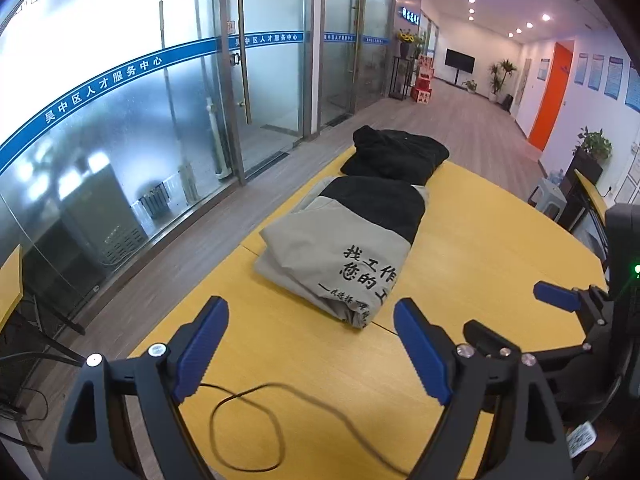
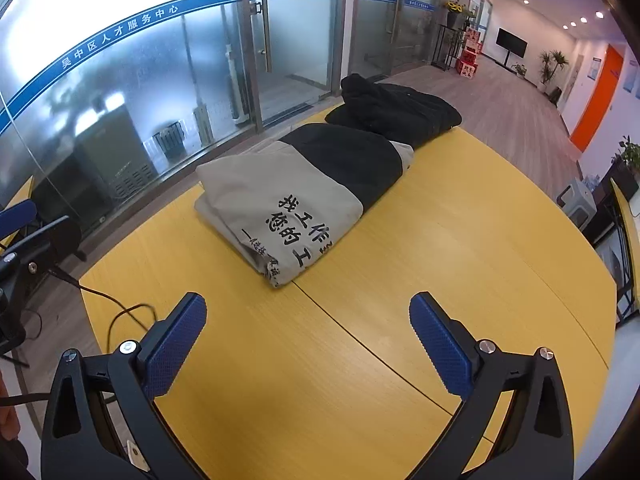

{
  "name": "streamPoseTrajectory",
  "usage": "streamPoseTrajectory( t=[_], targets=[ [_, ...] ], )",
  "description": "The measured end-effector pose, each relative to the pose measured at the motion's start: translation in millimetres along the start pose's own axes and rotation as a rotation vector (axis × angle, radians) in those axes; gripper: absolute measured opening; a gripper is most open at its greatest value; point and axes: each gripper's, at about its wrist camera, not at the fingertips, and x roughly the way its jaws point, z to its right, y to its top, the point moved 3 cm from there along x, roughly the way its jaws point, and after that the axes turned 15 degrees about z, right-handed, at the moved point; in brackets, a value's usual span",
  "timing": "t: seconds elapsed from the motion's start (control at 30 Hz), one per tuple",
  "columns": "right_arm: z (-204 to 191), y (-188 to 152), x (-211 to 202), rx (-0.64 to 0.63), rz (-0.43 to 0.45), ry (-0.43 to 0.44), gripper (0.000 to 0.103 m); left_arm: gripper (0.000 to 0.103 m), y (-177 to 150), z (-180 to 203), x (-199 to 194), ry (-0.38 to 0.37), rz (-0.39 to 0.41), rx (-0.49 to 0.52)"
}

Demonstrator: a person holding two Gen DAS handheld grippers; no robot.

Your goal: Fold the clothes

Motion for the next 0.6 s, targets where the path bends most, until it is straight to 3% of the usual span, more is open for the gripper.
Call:
streamPoseTrajectory(
  t=[0.33,0.6],
  targets=[
    [-2,6,-2,-0.057,-0.033,-0.011,0.102,0.092,2,4,11,-0.014,-0.028,0.002],
    [-6,18,14,-0.064,-0.062,-0.046,0.102,0.095,8,-2,36,-0.083,-0.068,0.035]
  ],
)
